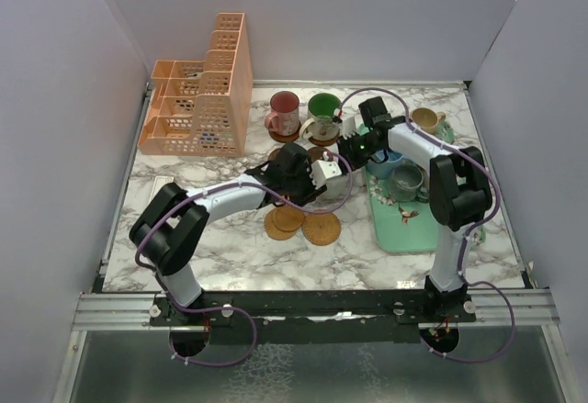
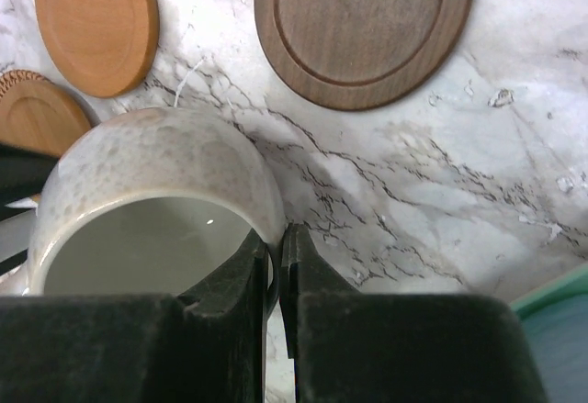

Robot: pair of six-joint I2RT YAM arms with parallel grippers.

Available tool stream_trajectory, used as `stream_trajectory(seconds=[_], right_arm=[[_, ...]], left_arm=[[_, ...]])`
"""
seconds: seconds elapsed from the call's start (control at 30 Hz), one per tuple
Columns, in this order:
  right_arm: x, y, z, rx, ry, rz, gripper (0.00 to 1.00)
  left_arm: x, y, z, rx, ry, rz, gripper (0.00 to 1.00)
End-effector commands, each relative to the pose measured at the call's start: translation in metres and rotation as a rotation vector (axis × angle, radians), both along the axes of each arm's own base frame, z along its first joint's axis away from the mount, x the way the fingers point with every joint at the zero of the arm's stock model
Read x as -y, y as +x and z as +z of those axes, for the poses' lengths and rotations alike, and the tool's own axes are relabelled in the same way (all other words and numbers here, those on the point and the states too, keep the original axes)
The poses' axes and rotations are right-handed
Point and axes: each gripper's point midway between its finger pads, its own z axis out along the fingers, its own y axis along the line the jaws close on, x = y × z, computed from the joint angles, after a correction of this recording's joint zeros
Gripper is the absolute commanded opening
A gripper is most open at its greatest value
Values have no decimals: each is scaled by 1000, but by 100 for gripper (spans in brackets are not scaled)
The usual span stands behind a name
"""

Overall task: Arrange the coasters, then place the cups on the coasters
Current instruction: Pick up the cup at the center of the board.

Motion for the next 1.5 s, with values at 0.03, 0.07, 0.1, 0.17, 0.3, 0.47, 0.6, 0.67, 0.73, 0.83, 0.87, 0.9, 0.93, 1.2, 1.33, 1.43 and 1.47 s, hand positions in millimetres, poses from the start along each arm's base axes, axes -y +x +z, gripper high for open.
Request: stream_trajectory(seconds=[0.03, 0.07, 0.1, 0.17, 0.3, 0.47, 0.6, 0.67, 0.73, 0.83, 0.87, 0.9, 0.93, 1.2, 1.33, 1.43, 1.47], right_arm=[[-4, -6, 38, 64, 7, 0, 1], [-4, -6, 39, 70, 2, -8, 1], [-2, -5, 39, 75, -7, -16, 1], [1, -4, 40, 89, -28, -30, 1], [8, -1, 41, 111, -67, -60, 1], [19, 7, 42, 135, -128, -108, 1], [23, 11, 43, 142, -162, -129, 1], [24, 13, 44, 146, -178, -137, 1], [25, 13, 45, 147, -186, -143, 1], [25, 15, 48, 152, -196, -152, 1], [26, 15, 49, 154, -200, -154, 1], [26, 15, 51, 159, -201, -156, 1], [25, 15, 53, 163, -202, -156, 1], [22, 14, 57, 174, -206, -153, 1], [21, 14, 58, 175, -203, -150, 1], [20, 12, 59, 171, -197, -145, 1], [20, 12, 59, 172, -195, -144, 1]], left_arm=[[-14, -7, -30, -142, 105, 39, 48], [-11, -4, -28, -142, 102, 44, 51], [-10, -3, -28, -149, 104, 51, 54], [-9, 2, -26, -149, 101, 73, 59], [-5, 5, -17, -143, 77, 83, 71], [2, 4, 9, -115, 22, 56, 77], [8, 10, 29, -89, -8, 58, 78], [12, 15, 41, -77, -22, 67, 78], [17, 18, 50, -78, -34, 74, 78], [25, 20, 52, -86, -25, 72, 78], [26, 21, 51, -88, -16, 74, 78], [28, 22, 50, -88, -10, 75, 78], [28, 21, 44, -97, 7, 77, 76], [41, 24, 36, -101, 63, 61, 55], [44, 23, 30, -112, 83, 53, 47], [46, 22, 26, -119, 90, 46, 39], [46, 21, 25, -121, 90, 45, 36]])
